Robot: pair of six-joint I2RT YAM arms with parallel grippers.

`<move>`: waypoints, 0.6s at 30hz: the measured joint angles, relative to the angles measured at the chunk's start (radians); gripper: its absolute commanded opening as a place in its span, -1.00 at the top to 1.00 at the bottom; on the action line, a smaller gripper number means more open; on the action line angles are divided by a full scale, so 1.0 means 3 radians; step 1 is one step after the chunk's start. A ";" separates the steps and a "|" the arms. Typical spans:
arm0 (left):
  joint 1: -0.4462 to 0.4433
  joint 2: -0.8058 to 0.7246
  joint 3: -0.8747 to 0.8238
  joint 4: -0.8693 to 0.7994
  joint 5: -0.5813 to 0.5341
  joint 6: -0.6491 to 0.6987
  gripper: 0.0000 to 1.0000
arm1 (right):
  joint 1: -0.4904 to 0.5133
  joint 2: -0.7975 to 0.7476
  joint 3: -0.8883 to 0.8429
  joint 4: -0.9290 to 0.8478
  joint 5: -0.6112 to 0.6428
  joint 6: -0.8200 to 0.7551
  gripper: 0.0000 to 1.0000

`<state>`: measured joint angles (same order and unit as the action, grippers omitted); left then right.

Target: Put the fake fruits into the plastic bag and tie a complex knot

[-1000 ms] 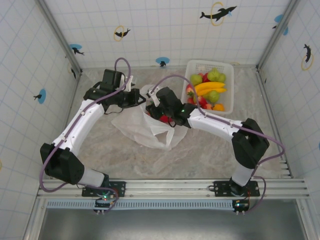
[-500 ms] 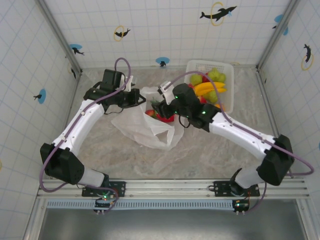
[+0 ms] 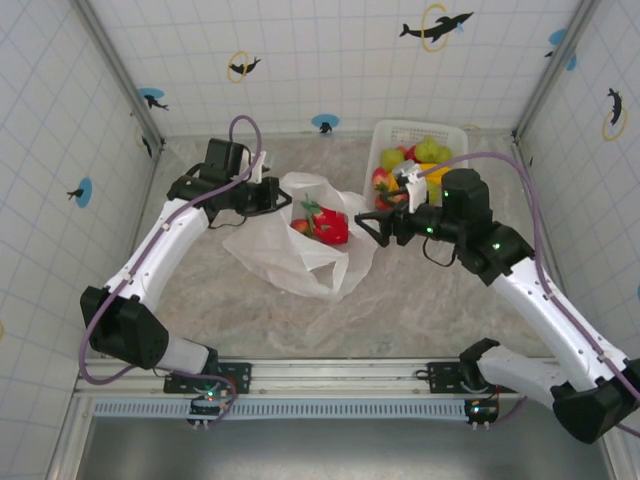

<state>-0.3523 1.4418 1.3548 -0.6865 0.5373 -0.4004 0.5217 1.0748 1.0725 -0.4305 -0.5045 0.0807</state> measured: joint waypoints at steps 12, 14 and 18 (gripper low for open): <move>0.0000 0.0000 0.0001 0.0000 0.0000 0.0000 0.99 | 0.0020 0.0793 0.0069 -0.0210 -0.0537 -0.0312 0.03; 0.0000 0.0000 0.0000 0.0000 0.0000 0.0000 0.99 | 0.0032 0.0865 0.0099 -0.0207 -0.0556 -0.0308 0.22; 0.0000 0.0000 0.0001 0.0000 0.0000 0.0000 0.99 | 0.0071 0.0863 0.0099 -0.0109 -0.0576 -0.0206 0.81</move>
<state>-0.3523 1.4418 1.3552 -0.6865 0.5373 -0.4004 0.5430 1.3338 1.1023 -0.4633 -0.6773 0.0189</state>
